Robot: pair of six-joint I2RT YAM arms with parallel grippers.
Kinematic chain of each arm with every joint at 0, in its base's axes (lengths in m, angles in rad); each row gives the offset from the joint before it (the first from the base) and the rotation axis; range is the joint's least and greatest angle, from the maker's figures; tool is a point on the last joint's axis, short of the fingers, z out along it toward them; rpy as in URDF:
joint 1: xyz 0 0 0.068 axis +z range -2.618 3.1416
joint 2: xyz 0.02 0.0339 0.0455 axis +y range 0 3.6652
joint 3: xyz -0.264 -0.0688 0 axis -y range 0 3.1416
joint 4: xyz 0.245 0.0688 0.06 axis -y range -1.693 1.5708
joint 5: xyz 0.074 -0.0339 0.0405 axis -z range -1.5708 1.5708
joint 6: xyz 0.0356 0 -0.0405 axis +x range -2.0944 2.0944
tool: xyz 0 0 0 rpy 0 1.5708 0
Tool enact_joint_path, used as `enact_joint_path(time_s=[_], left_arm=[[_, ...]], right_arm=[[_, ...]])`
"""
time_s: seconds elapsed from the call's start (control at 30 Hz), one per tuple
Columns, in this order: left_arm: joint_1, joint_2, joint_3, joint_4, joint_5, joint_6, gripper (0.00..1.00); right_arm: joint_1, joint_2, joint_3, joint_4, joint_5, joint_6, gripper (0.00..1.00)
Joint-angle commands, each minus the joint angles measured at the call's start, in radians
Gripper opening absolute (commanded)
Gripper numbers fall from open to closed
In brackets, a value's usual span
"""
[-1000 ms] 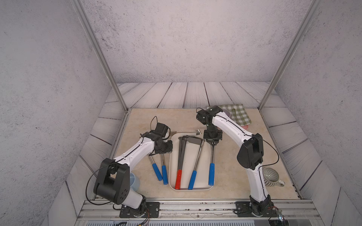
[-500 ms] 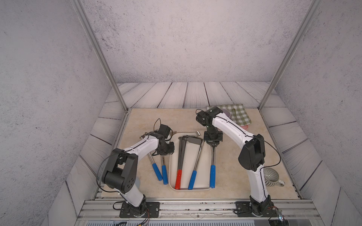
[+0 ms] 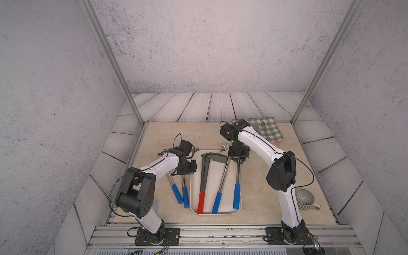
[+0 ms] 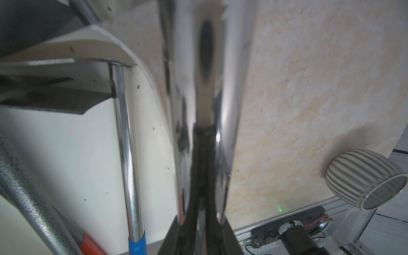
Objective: Put the small hoe into the storage box
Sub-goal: Place the hoe in the storage box.
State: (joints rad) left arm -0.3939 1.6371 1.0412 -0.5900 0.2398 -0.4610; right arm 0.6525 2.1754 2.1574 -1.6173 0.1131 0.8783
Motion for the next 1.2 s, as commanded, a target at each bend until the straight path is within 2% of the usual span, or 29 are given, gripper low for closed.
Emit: enact_joint_path(time_s=[0.0,0.37,0.67,0.9,1.17], left_arm=[[-0.014,0.02,0.02,0.023,0.036,-0.011,0.07],[-0.023,0.032,0.013,0.045,0.049,-0.03,0.05],[-0.031,0.035,0.019,0.048,0.054,-0.034,0.04],[-0.033,0.037,0.029,0.043,0.055,-0.033,0.04],[-0.033,0.042,0.032,0.042,0.058,-0.03,0.03]], right_arm=[[0.006,0.025,0.03,-0.111,0.017,0.015,0.0],[0.009,0.032,0.005,-0.098,0.029,0.024,0.0],[0.014,0.097,0.088,-0.11,0.03,0.032,0.0],[0.057,0.199,0.201,-0.144,0.009,0.035,0.0],[0.076,0.228,0.204,-0.126,-0.039,0.024,0.0]])
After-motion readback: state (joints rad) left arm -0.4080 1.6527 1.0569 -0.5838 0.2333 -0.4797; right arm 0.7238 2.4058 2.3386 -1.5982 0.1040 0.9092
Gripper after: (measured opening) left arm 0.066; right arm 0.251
